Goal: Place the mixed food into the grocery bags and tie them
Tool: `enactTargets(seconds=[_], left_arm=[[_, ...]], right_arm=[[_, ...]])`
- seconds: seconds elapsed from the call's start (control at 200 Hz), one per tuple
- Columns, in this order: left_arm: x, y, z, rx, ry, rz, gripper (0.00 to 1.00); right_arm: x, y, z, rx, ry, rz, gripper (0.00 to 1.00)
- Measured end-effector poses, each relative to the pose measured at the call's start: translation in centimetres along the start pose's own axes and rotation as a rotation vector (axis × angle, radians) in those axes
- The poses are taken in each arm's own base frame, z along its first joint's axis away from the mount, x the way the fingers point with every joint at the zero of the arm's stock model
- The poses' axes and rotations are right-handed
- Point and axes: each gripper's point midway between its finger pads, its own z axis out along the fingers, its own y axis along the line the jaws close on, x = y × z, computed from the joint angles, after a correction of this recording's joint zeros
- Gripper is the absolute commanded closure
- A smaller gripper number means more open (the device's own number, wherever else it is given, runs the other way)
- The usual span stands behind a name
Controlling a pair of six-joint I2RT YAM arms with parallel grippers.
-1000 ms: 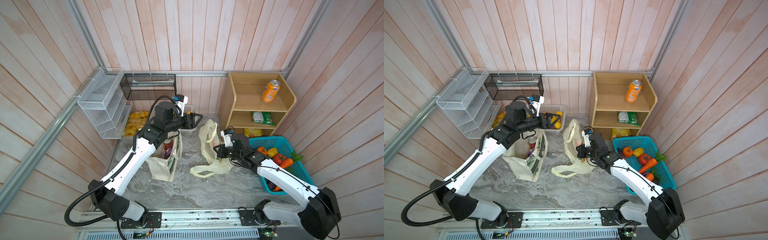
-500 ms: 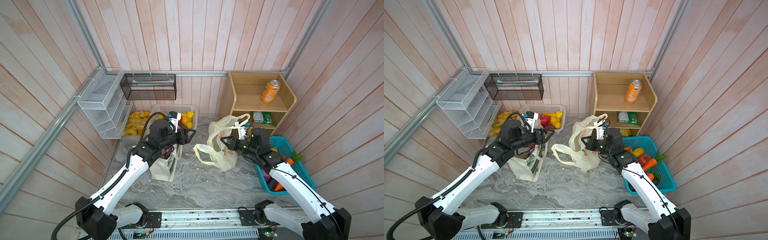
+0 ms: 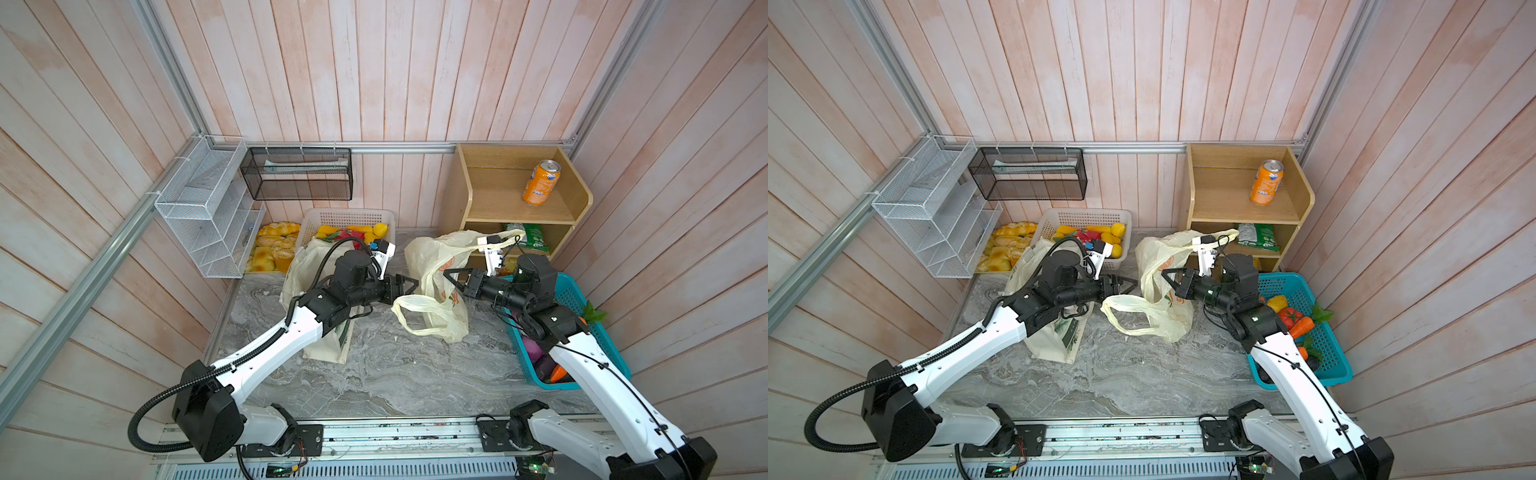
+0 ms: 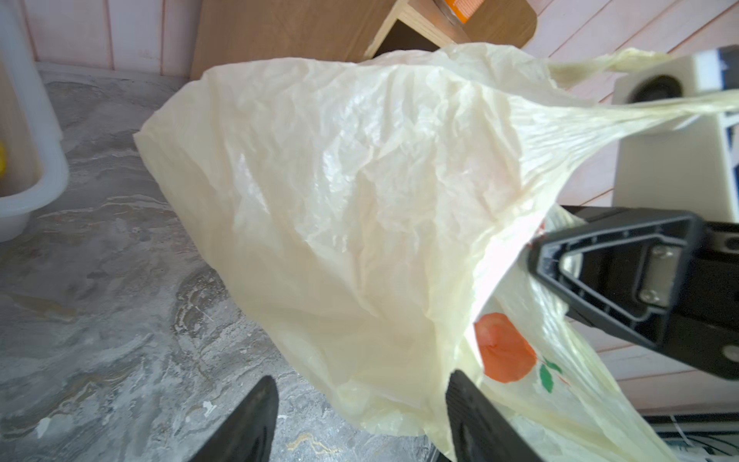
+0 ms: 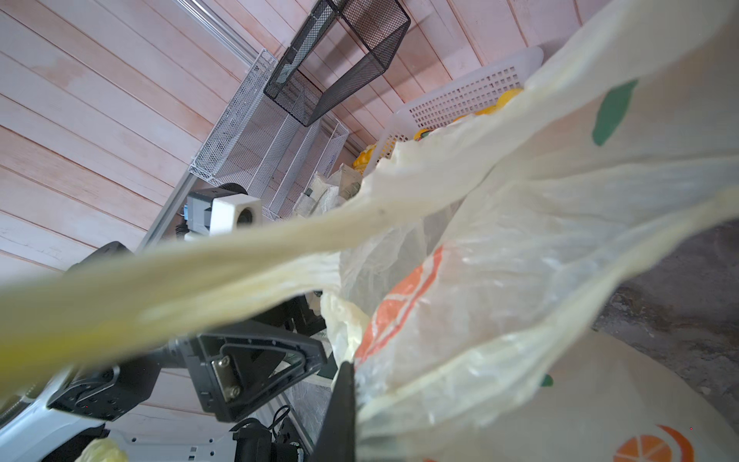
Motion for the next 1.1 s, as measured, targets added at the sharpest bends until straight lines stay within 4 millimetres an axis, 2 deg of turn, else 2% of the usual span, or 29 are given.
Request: enactTargets(seconds=[0.1, 0.28, 0.48, 0.66, 0.795, 0.96, 1.06, 1.1], left_arm=[[-0.5, -1.0, -0.4, 0.036, -0.037, 0.005, 0.29], [0.1, -1.8, -0.7, 0.070, -0.053, -0.004, 0.29], [1.1, -2.2, 0.5, 0.087, -0.032, -0.013, 0.27], [2.7, -1.5, 2.1, 0.072, 0.015, -0.023, 0.27], [3.0, -1.1, 2.5, 0.056, 0.018, -0.025, 0.27], [3.3, -0.5, 2.6, 0.038, 0.014, -0.031, 0.49], [3.9, 0.0, 2.9, 0.024, 0.024, -0.033, 0.53], [4.1, 0.3, 3.1, 0.020, 0.031, -0.037, 0.59]], right_arm=[[0.0, 0.0, 0.0, -0.001, 0.000, 0.003, 1.00], [0.6, -0.7, 0.3, -0.001, 0.005, 0.026, 1.00], [1.4, -0.8, 0.7, -0.010, 0.021, 0.044, 1.00], [2.2, -0.2, 1.3, -0.033, 0.041, 0.044, 1.00], [2.6, -0.1, 1.7, -0.041, 0.053, 0.045, 1.00], [2.6, 0.1, 1.9, -0.048, 0.051, 0.046, 1.00], [2.7, 0.2, 2.0, -0.051, 0.051, 0.048, 1.00], [2.7, 0.1, 2.0, -0.050, 0.051, 0.049, 1.00]])
